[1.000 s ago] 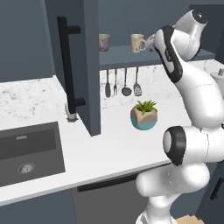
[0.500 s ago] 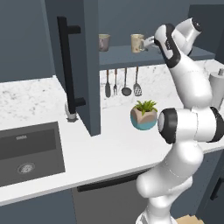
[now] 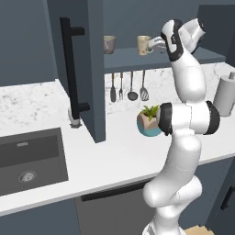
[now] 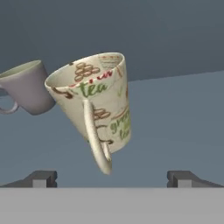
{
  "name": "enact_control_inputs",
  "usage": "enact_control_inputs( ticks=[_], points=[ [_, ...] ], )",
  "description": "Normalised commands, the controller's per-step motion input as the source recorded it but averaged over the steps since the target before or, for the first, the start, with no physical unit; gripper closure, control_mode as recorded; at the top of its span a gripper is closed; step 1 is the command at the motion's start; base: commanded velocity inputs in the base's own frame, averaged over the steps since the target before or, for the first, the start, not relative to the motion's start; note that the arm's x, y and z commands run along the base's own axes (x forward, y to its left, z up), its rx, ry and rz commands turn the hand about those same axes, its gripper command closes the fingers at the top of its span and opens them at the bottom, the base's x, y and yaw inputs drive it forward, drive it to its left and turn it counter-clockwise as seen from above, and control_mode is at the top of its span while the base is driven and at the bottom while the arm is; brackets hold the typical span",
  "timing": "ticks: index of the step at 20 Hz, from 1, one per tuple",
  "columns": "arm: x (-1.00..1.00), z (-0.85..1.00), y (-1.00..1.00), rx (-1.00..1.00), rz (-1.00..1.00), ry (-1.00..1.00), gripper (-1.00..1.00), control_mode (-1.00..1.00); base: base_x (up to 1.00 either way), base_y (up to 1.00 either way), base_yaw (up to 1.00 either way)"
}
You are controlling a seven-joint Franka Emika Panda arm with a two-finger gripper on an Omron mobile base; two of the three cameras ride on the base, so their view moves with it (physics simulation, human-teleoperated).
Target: Gather all objects into one cabinet and sort the glasses and bowls to opposite sides.
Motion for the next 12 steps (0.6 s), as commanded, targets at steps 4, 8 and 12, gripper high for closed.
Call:
enact_control_inputs(
  ticks=[4, 8, 12],
  points=[
    [0.31, 0.00, 0.08, 0.00, 0.07, 0.00, -1.00, -1.00, 0.00, 0.00, 0.00],
    [0.49, 0.00, 0.08, 0.00, 0.02, 0.00, -1.00, -1.00, 0.00, 0.00, 0.00],
    [0.24, 0.00, 0.00, 0.00, 0.00, 0.00, -1.00, -1.00, 0.00, 0.00, 0.00]
  ],
)
